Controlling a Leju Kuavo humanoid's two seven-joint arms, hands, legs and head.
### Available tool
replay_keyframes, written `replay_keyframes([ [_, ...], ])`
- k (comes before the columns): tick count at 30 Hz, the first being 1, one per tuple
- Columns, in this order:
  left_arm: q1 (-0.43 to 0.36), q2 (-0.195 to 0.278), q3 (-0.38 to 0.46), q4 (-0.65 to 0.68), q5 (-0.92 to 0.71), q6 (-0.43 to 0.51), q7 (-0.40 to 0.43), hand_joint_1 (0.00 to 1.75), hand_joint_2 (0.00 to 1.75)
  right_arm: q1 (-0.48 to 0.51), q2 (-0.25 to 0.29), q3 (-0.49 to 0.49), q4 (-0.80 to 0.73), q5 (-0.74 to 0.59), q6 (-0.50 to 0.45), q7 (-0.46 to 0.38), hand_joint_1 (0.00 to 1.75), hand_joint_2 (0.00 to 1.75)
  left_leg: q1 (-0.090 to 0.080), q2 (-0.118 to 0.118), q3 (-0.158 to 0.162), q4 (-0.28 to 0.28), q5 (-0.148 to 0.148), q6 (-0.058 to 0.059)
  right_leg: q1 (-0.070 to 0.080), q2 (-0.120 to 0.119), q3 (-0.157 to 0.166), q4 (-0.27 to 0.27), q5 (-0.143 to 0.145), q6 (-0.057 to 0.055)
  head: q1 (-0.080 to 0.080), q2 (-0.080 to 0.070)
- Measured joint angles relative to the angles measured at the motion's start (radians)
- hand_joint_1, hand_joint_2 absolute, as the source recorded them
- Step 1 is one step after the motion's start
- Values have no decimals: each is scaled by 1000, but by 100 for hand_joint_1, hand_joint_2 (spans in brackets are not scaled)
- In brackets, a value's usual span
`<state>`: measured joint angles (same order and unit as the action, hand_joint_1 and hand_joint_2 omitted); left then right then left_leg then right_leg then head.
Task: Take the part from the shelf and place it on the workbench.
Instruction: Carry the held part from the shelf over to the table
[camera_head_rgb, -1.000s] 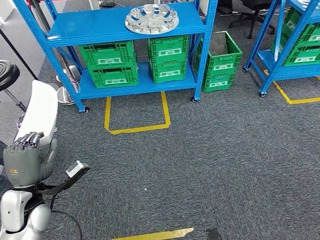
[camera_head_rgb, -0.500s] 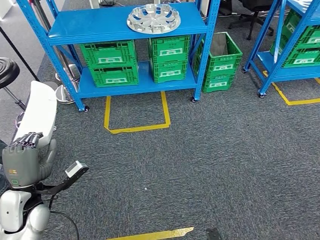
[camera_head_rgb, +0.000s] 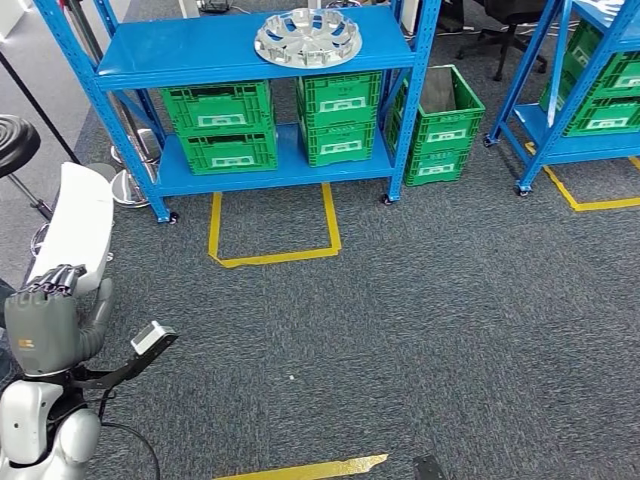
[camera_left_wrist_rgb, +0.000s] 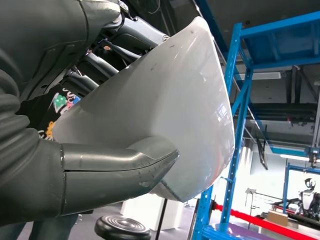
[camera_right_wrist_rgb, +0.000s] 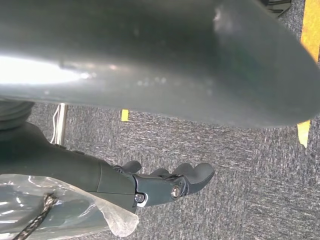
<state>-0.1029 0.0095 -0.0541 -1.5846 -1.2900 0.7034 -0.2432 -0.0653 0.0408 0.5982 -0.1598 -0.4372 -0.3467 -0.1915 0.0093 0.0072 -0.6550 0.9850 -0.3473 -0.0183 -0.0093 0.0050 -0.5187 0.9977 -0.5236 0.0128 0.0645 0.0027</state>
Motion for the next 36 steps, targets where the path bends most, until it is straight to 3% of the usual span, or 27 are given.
replay_keyframes([
  [36, 12, 2, 1, 0, -7, 0, -7, 175, 175, 0, 0, 8, 0, 4, -8, 2, 0, 0, -1, 0, -4, 2, -1, 1, -1, 0, -3, 0, 0, 0, 0, 0],
])
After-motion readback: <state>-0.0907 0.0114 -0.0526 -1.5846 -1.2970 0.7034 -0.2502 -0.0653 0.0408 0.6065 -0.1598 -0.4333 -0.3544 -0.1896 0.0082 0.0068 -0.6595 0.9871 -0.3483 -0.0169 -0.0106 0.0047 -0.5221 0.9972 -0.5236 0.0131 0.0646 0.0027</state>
